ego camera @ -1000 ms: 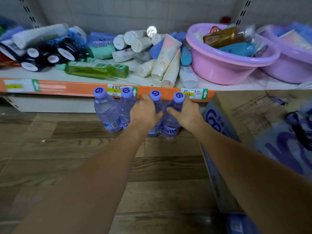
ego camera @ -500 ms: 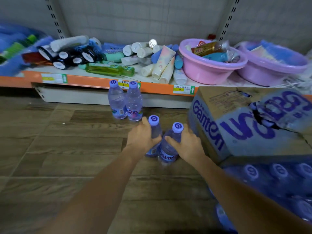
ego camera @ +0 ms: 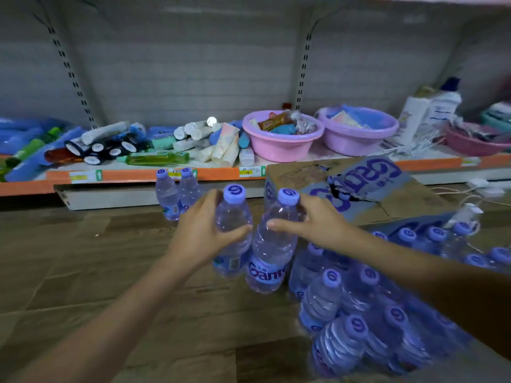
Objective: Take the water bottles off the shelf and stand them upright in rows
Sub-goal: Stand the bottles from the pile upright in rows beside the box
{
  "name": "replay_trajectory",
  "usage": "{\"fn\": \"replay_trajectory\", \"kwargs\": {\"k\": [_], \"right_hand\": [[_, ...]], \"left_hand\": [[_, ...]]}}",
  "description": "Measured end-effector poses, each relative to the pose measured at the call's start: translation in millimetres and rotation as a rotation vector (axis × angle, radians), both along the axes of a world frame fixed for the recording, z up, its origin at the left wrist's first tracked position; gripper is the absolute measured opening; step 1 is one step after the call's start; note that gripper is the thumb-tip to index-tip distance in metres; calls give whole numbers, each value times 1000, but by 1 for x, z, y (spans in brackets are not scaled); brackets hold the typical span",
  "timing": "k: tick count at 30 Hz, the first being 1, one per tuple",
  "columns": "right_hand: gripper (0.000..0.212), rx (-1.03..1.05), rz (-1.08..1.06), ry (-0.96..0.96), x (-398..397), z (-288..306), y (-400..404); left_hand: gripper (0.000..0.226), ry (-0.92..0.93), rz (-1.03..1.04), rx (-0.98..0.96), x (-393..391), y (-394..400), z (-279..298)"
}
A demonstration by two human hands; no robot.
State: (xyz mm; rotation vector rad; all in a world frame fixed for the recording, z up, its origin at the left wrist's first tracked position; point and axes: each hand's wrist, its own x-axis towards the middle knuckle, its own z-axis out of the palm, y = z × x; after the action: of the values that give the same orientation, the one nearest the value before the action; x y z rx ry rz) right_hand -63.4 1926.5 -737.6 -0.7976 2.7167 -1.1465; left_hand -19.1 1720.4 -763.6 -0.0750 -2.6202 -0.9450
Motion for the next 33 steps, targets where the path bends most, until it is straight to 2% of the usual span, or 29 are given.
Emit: {"fn": "replay_trajectory", "kwargs": {"k": [4,5,8,10,12,14,18,21,25,30,33], "right_hand": [[36,5,-84,143,12,74,77],[33,12,-114,164,16,87,100],[23,58,-254,260,29,111,179],[30,81,-368,305,38,117,231],[40,87,-471,316,46,114,281],[48,87,-552,319,52,102,326],[28,21,-725,211,63,53,399],[40,13,-801,129,61,5,432],[43,-14,-836,37,54,-55,447],[48,-44,-841,-46,32,-115,448],[50,-74,-808,-68,23,-136,442]], "left_hand": [[54,138,-154,44,-6,61,69],[57,144,-197,85,-8,81,80],[66,107,-342,225,-16,148,98],[73,54,-405,269,-22,196,98],[70,-19,-488,337,-28,246,91],[66,-79,-535,379,-32,294,79],[77,-179,-580,332,-46,371,50],[65,-248,-611,244,-54,415,19],[85,-365,-527,135,-62,449,-32],[57,-463,-452,-9,-56,469,-71],[53,-519,-405,-181,-52,472,-87]]}}
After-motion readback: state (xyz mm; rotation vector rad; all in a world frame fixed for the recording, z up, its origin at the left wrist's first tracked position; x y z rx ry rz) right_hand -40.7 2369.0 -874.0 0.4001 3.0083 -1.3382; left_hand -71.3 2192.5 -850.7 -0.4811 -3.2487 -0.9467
